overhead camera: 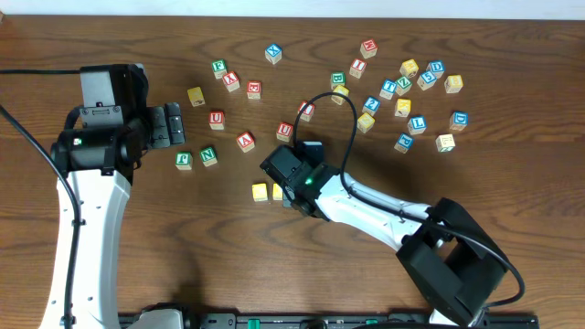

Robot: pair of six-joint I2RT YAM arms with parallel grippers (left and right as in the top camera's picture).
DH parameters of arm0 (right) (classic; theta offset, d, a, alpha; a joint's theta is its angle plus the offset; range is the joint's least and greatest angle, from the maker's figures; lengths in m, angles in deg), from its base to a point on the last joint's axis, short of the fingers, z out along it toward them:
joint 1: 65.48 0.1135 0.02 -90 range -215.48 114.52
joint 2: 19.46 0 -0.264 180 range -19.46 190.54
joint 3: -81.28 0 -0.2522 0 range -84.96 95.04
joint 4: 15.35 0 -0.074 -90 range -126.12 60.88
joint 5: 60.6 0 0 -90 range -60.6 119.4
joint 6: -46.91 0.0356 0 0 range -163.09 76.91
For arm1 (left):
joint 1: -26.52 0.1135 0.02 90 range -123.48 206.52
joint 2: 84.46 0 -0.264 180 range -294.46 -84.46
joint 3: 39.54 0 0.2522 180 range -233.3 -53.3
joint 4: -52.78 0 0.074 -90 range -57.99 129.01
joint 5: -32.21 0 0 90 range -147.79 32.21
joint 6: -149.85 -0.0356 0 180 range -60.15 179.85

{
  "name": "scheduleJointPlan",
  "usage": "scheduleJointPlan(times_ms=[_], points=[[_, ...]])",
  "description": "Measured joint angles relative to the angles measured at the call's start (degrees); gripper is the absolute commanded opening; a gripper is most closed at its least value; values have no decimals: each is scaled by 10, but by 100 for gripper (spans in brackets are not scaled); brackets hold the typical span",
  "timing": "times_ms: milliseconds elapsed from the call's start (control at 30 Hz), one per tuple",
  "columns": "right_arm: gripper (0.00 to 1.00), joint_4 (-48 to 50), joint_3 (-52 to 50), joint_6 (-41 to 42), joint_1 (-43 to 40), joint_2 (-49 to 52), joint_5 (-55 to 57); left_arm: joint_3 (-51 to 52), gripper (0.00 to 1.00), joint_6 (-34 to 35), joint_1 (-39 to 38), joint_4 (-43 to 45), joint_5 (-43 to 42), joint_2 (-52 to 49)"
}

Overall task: Spell out CORL
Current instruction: 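Raise the right gripper and move it to the top-right blocks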

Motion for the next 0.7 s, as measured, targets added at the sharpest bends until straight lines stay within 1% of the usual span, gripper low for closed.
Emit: scheduleJointPlan(times_ms=[133,233,333,367,467,567,600,633,700], points=[[42,-1,0,-8,0,-1,0,0,99,0,0,0,0,0],[46,-10,2,-21,0,-4,0,0,99,0,0,0,0,0],[62,-43,23,-41,0,-13,10,0,99,0,0,0,0,0],[64,-61,37,-47,0,-19,21,0,99,0,0,0,0,0],[66,-102,81,-73,0,-41,54,0,99,0,0,0,0,0],[71,-165,170,-112,-2,-68,120,0,99,0,0,0,0,0],[73,-169,184,-117,-3,-72,132,0,99,0,0,0,0,0],[76,-190,211,-133,-5,-76,156,0,99,0,0,0,0,0],[78,-216,250,-157,-14,-78,192,0,99,0,0,0,0,0]])
